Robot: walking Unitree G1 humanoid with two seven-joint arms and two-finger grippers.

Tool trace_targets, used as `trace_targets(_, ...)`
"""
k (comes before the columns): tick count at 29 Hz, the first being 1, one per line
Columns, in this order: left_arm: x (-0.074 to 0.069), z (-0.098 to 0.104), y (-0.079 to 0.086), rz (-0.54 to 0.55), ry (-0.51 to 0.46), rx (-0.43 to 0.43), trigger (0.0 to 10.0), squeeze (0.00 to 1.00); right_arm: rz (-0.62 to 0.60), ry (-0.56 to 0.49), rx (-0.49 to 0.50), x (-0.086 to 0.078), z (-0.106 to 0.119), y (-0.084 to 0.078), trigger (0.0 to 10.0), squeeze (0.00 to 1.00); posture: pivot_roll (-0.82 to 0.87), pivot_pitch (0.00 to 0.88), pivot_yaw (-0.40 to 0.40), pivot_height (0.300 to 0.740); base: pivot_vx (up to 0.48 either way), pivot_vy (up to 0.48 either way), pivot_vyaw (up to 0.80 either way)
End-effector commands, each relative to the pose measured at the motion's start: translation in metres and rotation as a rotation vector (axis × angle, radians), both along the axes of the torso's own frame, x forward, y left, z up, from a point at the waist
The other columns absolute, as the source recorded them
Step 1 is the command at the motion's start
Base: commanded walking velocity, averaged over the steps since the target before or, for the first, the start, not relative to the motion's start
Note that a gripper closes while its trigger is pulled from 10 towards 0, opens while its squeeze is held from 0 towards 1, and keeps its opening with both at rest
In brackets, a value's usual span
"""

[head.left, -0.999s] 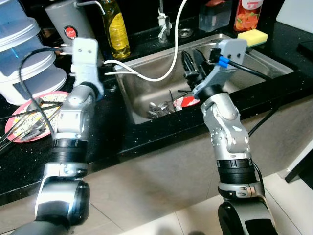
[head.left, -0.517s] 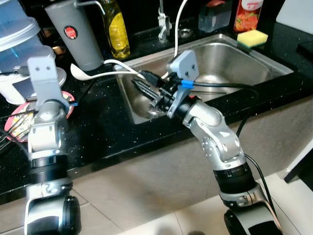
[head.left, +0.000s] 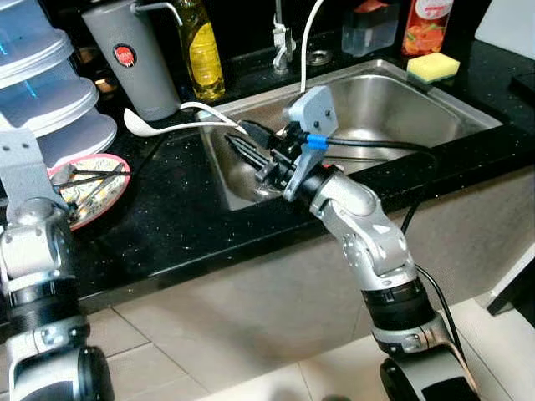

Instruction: Kitchen organization

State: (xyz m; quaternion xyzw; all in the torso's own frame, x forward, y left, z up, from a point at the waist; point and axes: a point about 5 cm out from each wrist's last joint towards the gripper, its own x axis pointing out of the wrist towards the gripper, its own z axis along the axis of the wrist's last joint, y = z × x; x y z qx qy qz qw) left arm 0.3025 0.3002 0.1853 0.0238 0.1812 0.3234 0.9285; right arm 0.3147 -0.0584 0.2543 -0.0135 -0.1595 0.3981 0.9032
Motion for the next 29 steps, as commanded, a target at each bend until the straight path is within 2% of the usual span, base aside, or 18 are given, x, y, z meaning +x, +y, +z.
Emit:
trace_targets(1,-0.007,-0.001,-0.012,-0.042,0.012,0.093,10.0,1.00,-0.001,0.018,0.008,0.001,0.000,0.001,10.0,0.00,-0.02,0.002,0.158,0.740,0.000,0.000,0.00)
trace_targets(2,-0.007,-0.001,-0.012,-0.042,0.012,0.093,10.0,1.00,-0.001,0.018,0.008,0.001,0.000,0.001,10.0,0.00,-0.02,0.002,0.158,0.740,0.000,0.000,0.00)
trace_targets(3,-0.006,0.004,-0.024,-0.152,0.048,0.292,10.0,1.00,-0.001,0.025,0.011,0.001,-0.002,0.003,10.0,0.00,-0.02,0.001,0.159,0.740,0.000,0.000,0.00)
trace_targets(4,-0.006,0.004,-0.027,-0.189,0.065,0.351,10.0,1.00,0.000,0.026,0.011,0.001,-0.002,0.004,10.0,0.00,-0.02,0.001,0.159,0.740,0.000,0.000,0.00)
trace_targets(6,-0.006,0.004,-0.028,-0.207,0.079,0.378,10.0,1.00,0.000,0.026,0.011,0.001,-0.002,0.004,10.0,0.00,-0.02,0.001,0.159,0.740,0.000,0.000,0.00)
trace_targets(7,-0.007,0.006,-0.026,-0.263,0.106,0.502,10.0,0.98,-0.002,0.025,0.014,0.001,-0.002,0.004,10.0,0.00,-0.02,0.001,0.162,0.740,0.000,0.000,0.00)
trace_targets(8,-0.007,0.006,-0.026,-0.263,0.106,0.502,10.0,0.98,-0.002,0.025,0.014,0.001,-0.002,0.004,10.0,0.00,-0.02,0.001,0.162,0.740,0.000,0.000,0.00)
trace_targets(9,-0.008,0.007,-0.026,-0.282,0.116,0.538,10.0,0.98,-0.004,0.025,0.015,0.002,-0.002,0.004,10.0,0.00,-0.02,0.001,0.162,0.740,0.000,0.000,0.00)
trace_targets(10,-0.008,0.007,-0.026,-0.298,0.120,0.551,10.0,0.00,-0.007,0.026,0.018,0.002,-0.002,0.003,10.0,0.00,-0.01,0.002,0.158,0.740,0.000,0.000,0.00)
trace_targets(14,0.002,0.016,-0.026,-0.319,0.058,0.474,10.0,0.00,-0.011,0.031,0.021,0.003,-0.003,0.003,10.0,0.00,-0.02,0.002,0.156,0.740,0.000,0.000,0.00)
trace_targets(17,0.007,0.019,-0.031,-0.364,0.049,0.470,10.0,0.00,-0.011,0.030,0.023,0.003,-0.002,0.004,10.0,0.00,-0.02,0.002,0.159,0.740,0.000,0.000,0.00)
trace_targets(19,0.012,0.018,-0.038,-0.460,0.093,0.502,10.0,0.00,-0.013,0.028,0.025,0.002,-0.002,0.004,10.0,0.00,-0.03,0.000,0.166,0.740,0.000,0.000,0.00)
trace_targets(21,0.012,0.018,-0.038,-0.467,0.098,0.505,10.0,0.00,-0.013,0.028,0.026,0.002,-0.002,0.004,10.0,0.00,-0.03,0.000,0.166,0.740,0.000,0.000,0.00)
trace_targets(22,0.012,0.015,-0.043,-0.535,0.127,0.485,10.0,0.00,-0.019,0.026,0.028,0.002,-0.001,0.003,10.0,0.00,-0.04,0.001,0.176,0.740,0.000,0.000,0.00)
trace_targets(25,0.002,0.001,-0.049,-0.688,0.269,0.518,10.0,0.00,-0.037,0.022,0.034,0.002,0.000,-0.001,10.0,0.00,-0.04,0.005,0.181,0.740,0.000,0.000,0.00)
trace_targets(29,-0.009,-0.012,-0.044,-0.682,0.347,0.551,10.0,0.00,-0.041,0.026,0.038,0.001,-0.002,-0.001,10.0,0.00,-0.03,0.009,0.181,0.740,0.000,0.000,0.00)
